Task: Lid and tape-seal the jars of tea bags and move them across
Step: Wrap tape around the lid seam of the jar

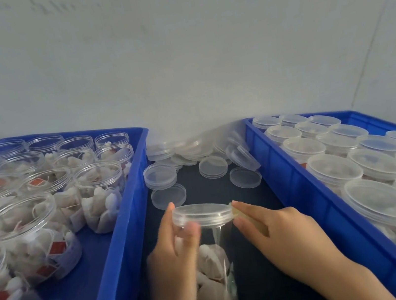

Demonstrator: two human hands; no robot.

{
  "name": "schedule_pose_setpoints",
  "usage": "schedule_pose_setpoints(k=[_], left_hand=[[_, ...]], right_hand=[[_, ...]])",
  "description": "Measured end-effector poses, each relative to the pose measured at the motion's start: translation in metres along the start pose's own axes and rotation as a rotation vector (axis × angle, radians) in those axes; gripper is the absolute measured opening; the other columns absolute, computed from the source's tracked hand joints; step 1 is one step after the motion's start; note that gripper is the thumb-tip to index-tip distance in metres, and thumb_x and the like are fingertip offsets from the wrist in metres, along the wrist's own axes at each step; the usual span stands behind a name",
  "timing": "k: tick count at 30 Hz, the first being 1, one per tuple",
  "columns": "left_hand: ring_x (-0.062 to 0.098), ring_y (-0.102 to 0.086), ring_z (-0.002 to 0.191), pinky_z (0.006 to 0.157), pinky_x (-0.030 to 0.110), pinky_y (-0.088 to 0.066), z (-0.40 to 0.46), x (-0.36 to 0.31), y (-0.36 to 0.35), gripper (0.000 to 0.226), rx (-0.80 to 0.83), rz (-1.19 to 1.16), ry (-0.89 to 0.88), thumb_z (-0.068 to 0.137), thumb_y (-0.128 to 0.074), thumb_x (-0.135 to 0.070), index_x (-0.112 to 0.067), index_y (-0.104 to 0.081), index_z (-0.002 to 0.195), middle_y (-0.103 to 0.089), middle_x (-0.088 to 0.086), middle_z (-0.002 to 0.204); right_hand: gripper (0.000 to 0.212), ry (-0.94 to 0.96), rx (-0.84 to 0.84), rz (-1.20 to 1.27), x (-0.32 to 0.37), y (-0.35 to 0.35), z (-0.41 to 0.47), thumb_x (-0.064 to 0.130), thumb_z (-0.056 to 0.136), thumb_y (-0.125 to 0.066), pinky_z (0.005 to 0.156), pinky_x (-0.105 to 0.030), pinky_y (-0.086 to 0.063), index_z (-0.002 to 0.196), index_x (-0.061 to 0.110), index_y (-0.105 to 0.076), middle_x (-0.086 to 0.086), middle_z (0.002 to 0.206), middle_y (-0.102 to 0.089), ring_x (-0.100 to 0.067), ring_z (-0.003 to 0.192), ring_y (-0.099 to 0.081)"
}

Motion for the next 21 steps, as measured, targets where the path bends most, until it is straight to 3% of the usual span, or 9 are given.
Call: schedule_pose_setpoints(k=[2, 4, 7, 9, 12, 16, 18, 21], left_hand=[[-0.016, -0.054, 0.092, 0.068, 0.010, -0.043, -0.001, 0.000, -0.005, 0.107, 0.079, 0.017, 0.001, 0.047, -0.068, -0.078, -0.045, -0.027, 0.140, -0.057, -0.028, 0.103], [-0.020, -0.053, 0.094, 0.065, 0.002, -0.042, 0.002, 0.002, -0.006, 0.116, 0.076, -0.013, 0.019, 0.041, -0.071, -0.070, -0.041, -0.027, 0.144, -0.053, -0.027, 0.112], [-0.025, -0.052, 0.090, 0.063, 0.002, -0.042, 0.004, 0.002, -0.003, 0.112, 0.032, -0.026, 0.016, 0.041, -0.067, -0.067, -0.039, -0.032, 0.144, -0.056, -0.028, 0.105], [-0.026, -0.051, 0.089, 0.064, -0.001, -0.041, 0.004, 0.004, -0.003, 0.112, 0.019, -0.042, -0.002, 0.042, -0.068, -0.066, -0.037, -0.032, 0.144, -0.056, -0.029, 0.105], [-0.024, -0.052, 0.092, 0.066, -0.004, -0.039, 0.003, 0.004, -0.002, 0.112, 0.016, -0.077, -0.023, 0.041, -0.069, -0.065, -0.033, -0.037, 0.144, -0.059, -0.025, 0.109], [-0.027, -0.051, 0.090, 0.066, -0.004, -0.039, -0.001, 0.000, -0.001, 0.099, 0.012, -0.145, -0.088, 0.044, -0.074, -0.055, -0.034, -0.042, 0.135, -0.061, -0.039, 0.098], [-0.024, -0.054, 0.091, 0.067, -0.003, -0.040, -0.003, -0.003, 0.000, 0.089, 0.036, -0.183, -0.091, 0.049, -0.087, -0.050, -0.037, -0.044, 0.126, -0.058, -0.046, 0.096], [-0.013, -0.060, 0.098, 0.075, 0.006, -0.047, -0.003, -0.004, 0.000, 0.083, 0.106, -0.266, -0.045, 0.045, -0.079, -0.050, -0.039, -0.048, 0.120, -0.064, -0.036, 0.100]], right_hand=[[0.056, -0.013, 0.010, -0.037, 0.002, 0.003, 0.001, 0.073, 0.081, -0.021, 0.066, -0.022, -0.042, 0.136, 0.059, -0.024, 0.016, 0.100, -0.065, -0.007, 0.090, -0.060], [0.054, -0.022, 0.022, -0.069, 0.003, 0.008, 0.003, 0.072, 0.082, -0.031, 0.063, -0.022, -0.040, 0.134, 0.058, -0.025, 0.017, 0.088, -0.059, -0.006, 0.083, -0.058], [0.039, -0.031, 0.004, -0.159, 0.004, 0.021, 0.004, 0.062, 0.087, -0.043, 0.058, -0.022, -0.042, 0.121, 0.047, -0.033, 0.016, 0.077, -0.052, -0.005, 0.071, -0.055], [0.027, -0.022, -0.041, -0.245, 0.005, 0.030, 0.003, 0.048, 0.090, -0.047, 0.054, -0.020, -0.041, 0.108, 0.041, -0.029, 0.014, 0.072, -0.049, -0.005, 0.063, -0.053], [0.030, -0.035, -0.048, -0.320, 0.006, 0.040, 0.004, 0.041, 0.089, -0.050, 0.049, -0.016, -0.036, 0.094, 0.041, -0.021, 0.013, 0.071, -0.049, -0.004, 0.055, -0.048], [0.025, -0.090, 0.036, -0.278, -0.001, 0.032, 0.012, 0.040, 0.089, -0.052, 0.050, -0.022, -0.041, 0.091, 0.038, -0.027, 0.014, 0.069, -0.049, -0.006, 0.057, -0.051], [0.022, -0.101, 0.048, -0.236, -0.005, 0.024, 0.019, 0.041, 0.089, -0.052, 0.048, -0.024, -0.038, 0.089, 0.036, -0.030, 0.014, 0.068, -0.049, -0.006, 0.057, -0.050], [0.022, -0.119, 0.071, -0.232, -0.008, 0.016, 0.031, 0.038, 0.090, -0.053, 0.047, -0.025, -0.033, 0.089, 0.035, -0.031, 0.013, 0.068, -0.047, -0.006, 0.058, -0.048]])
Point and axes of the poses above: each hand's wrist, its own z-axis towards the middle knuckle, its own y-axis out of the back of the hand, x = y × z, the point moved 1 cm from there along z, towards the middle knuckle
